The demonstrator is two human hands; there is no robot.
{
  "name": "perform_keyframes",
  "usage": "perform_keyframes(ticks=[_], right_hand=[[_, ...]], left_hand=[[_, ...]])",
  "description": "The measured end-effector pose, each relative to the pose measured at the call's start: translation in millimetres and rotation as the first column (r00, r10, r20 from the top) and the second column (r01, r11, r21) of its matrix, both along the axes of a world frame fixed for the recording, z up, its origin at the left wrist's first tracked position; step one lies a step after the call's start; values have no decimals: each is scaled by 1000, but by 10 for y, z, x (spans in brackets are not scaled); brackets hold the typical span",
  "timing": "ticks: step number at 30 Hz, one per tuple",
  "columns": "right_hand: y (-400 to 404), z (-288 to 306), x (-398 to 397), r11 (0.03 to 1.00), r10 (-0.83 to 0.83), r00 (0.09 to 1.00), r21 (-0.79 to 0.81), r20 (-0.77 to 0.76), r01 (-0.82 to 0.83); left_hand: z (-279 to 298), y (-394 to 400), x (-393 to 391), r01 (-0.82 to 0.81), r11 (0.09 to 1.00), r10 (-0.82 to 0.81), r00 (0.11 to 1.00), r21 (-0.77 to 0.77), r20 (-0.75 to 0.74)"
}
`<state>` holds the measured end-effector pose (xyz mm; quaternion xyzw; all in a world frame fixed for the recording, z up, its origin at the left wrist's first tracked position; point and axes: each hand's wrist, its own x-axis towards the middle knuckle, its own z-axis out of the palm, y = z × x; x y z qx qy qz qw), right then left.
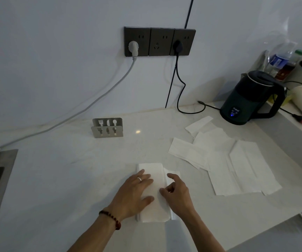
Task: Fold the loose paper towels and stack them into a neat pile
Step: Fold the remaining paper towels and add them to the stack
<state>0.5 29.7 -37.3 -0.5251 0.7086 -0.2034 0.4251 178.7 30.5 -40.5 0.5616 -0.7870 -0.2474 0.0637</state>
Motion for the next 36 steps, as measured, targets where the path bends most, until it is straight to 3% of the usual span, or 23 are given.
perform_keyframes(ticks=[7, 16, 21, 28, 36], right_hand=[[24, -11, 7, 997, 73, 990, -28, -123, -77], [1, -117, -73, 992, 112, 973, -40, -200, -122], [-47, -137, -230, 993, 40, 985, -102, -170, -57], [-395, -106, -854, 982, -48, 947, -186, -319, -13], [-1115, -192, -1120, 916, 119, 821, -258, -558, -308]], left_hand=[[-48, -37, -27, 162, 983, -174, 974, 91, 145], [-101, -101, -43, 179, 974, -203, 962, 140, 180], [-34, -177, -134, 106, 994, -101, 978, -16, 184], [70, -523, -722, 94, 991, -84, 990, -93, 111], [-48, -933, -1150, 21, 1000, -27, 956, 24, 293]])
